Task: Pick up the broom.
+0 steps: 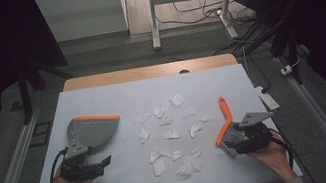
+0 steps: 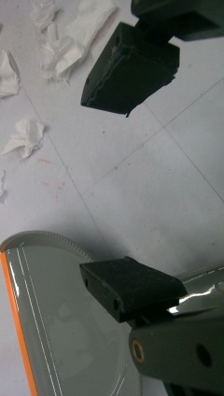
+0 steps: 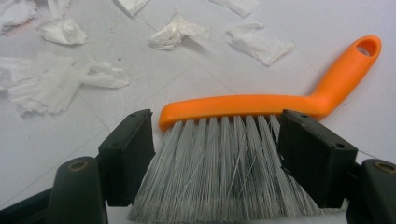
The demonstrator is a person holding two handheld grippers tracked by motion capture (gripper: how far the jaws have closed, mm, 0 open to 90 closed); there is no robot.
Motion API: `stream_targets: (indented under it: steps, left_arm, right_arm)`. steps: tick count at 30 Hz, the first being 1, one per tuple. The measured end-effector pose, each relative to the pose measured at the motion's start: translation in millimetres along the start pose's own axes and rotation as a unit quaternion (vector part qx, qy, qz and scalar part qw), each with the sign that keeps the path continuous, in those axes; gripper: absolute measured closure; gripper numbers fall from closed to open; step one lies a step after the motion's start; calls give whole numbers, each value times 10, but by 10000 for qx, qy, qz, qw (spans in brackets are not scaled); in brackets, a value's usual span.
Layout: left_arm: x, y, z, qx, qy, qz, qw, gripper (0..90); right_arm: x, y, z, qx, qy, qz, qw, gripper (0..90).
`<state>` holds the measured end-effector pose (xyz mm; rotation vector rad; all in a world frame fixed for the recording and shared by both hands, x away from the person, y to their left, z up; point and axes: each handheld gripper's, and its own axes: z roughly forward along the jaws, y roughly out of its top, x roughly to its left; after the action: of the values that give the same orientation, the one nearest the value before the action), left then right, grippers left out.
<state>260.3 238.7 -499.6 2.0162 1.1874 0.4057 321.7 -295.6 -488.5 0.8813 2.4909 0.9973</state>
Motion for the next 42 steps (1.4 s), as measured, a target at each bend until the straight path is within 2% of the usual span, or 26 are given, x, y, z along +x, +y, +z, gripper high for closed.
stream_targets:
  steps: [23, 30, 32, 34, 38, 39, 42]
  left_arm:
    - [-18, -10, 1, -105, 20, 16, 9999, 205]
    - [-37, 17, -13, -163, -46, 89, 9998, 205]
    - [-71, 30, -11, -151, -63, 172, 9997, 206]
    - [-102, 18, -21, -127, -35, 249, 9996, 206]
    - [-93, 0, -44, -185, -88, 206, 9996, 207]
    - [-91, 0, -46, -181, -93, 215, 9996, 206]
    - [-87, 7, -56, -202, -115, 192, 9995, 206]
  right_arm:
    - [38, 55, 8, 21, -73, -71, 9999, 269]
    - [50, 156, -30, -90, -73, 64, 9999, 272]
    - [64, 179, -26, -33, -135, 28, 9999, 272]
    - [67, 202, -19, -44, -103, 110, 9999, 273]
    - [80, 285, 4, 173, -164, 222, 9995, 275]
    - [83, 301, -4, 168, -200, 188, 9995, 281]
    - [72, 341, -16, 96, -224, 315, 9992, 287]
